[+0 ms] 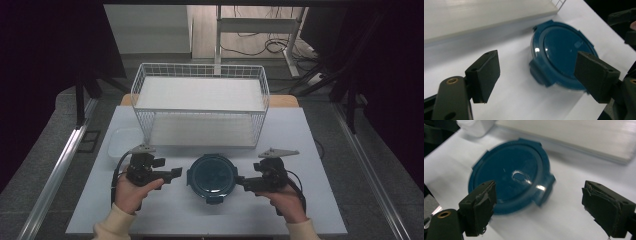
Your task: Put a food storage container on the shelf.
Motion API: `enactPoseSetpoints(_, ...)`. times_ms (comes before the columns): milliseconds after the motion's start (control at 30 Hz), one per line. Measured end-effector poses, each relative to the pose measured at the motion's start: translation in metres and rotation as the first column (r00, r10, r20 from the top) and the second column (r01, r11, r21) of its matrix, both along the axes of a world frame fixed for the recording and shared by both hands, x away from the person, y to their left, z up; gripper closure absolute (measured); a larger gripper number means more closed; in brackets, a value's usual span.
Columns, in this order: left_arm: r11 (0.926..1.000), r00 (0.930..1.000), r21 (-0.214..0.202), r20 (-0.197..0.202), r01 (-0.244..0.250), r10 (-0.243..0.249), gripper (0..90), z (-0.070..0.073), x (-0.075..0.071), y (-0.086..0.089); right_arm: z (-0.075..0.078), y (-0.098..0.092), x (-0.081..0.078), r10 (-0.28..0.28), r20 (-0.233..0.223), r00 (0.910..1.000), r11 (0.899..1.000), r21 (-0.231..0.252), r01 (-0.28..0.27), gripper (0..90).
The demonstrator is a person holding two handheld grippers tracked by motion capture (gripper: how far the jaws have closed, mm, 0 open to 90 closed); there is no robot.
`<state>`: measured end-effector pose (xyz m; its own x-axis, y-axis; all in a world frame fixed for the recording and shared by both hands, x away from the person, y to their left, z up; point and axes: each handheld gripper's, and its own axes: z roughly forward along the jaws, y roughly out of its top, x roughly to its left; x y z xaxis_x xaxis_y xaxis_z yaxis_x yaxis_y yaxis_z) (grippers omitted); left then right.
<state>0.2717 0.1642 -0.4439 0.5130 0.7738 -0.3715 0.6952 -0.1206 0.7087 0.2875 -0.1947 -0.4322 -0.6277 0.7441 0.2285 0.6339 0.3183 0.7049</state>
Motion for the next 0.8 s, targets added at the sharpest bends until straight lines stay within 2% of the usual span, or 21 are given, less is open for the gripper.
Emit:
enactPoseSetpoints(167,0.9998,0.9997,-0.005,-0.015,0.018,-0.018,20.4,0.0,0.011,-0.006,0.002,0.015,0.012,0.017,-0.006,0.9998,1.0,0.01,-0.017,11.4)
enactPoseSetpoints(300,0.9998,0.9995,-0.013,-0.027,0.014,-0.014,19.3,-0.005,0.015,-0.004,-0.004,0.021,0.02,0.012,-0.02,0.9997,1.0,0.015,-0.011,10.3)
enactPoseSetpoints(367,0.9992,0.999,-0.025,-0.031,0.031,-0.031,18.6,-0.007,0.016,-0.005,-0.007,0.021,0.021,0.019,-0.035,0.9992,0.999,0.038,-0.017,10.0)
enactPoseSetpoints(467,0.9971,0.9977,-0.072,-0.062,0.024,-0.029,17.2,-0.012,0.02,-0.002,-0.008,0.023,0.024,0.015,-0.041,0.999,0.999,0.04,-0.013,9.5)
enactPoseSetpoints(633,0.9932,0.9942,-0.114,-0.101,0.027,-0.038,15.0,-0.02,0.022,-0.002,-0.01,0.019,0.025,0.001,-0.065,0.9979,0.999,0.049,0.002,9.1)
enactPoseSetpoints(700,0.9907,0.9915,-0.132,-0.121,0.032,-0.049,14.6,-0.024,0.024,-0.005,-0.014,0.016,0.026,-0.011,-0.085,0.9963,0.998,0.065,0.017,9.0)
enactPoseSetpoints(733,0.9891,0.9889,-0.141,-0.135,0.043,-0.062,14.1,-0.028,0.026,-0.008,-0.02,0.016,0.027,-0.015,-0.106,0.9943,0.998,0.059,0.021,8.3)
enactPoseSetpoints(800,0.9885,0.9864,-0.142,-0.147,0.051,-0.072,14.1,-0.031,0.027,-0.011,-0.023,0.017,0.028,-0.016,-0.115,0.9933,0.998,0.054,0.022,8.1)
